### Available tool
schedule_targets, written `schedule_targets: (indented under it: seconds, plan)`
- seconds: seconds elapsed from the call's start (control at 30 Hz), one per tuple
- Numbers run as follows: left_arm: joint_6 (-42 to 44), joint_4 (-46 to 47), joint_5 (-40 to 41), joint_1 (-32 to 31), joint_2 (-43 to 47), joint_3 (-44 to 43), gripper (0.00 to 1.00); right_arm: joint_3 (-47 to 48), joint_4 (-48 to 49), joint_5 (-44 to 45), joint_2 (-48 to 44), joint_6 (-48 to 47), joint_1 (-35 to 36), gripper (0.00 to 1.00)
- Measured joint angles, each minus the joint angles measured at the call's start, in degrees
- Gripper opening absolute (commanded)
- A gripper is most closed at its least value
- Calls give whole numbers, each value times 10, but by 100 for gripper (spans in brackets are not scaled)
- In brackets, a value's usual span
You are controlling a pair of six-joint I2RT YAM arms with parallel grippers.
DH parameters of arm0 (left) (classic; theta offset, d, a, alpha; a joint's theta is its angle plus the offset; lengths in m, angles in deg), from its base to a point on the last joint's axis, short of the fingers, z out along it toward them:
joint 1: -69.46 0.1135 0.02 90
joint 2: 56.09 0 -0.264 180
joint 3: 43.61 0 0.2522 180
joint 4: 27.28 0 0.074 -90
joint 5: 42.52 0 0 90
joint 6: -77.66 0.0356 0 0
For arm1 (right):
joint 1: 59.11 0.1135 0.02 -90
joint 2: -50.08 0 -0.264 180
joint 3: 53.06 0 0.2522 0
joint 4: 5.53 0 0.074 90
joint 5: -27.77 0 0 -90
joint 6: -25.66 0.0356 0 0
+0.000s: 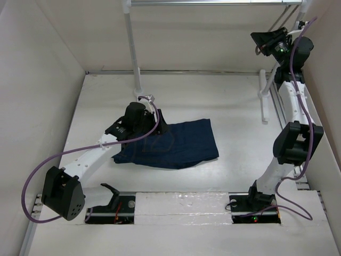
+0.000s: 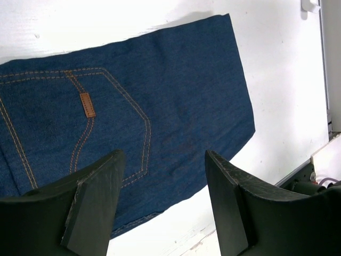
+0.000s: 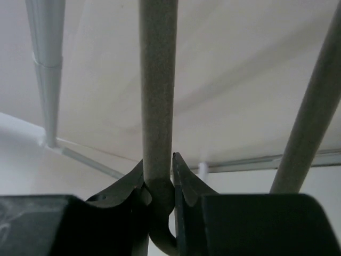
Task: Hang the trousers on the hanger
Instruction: Pick up the hanger from the clothesline.
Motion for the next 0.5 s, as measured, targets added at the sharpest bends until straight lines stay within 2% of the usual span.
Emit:
schedule_targets:
  seconds: [0.13,0.5]
  plan:
    - [-1,0,0,0,0,2,58,0,-3,0,-3,-9,0,11]
    - [-7,-5,-24,0,-12,-28,57,7,-62,-51,-24,-39,0,10]
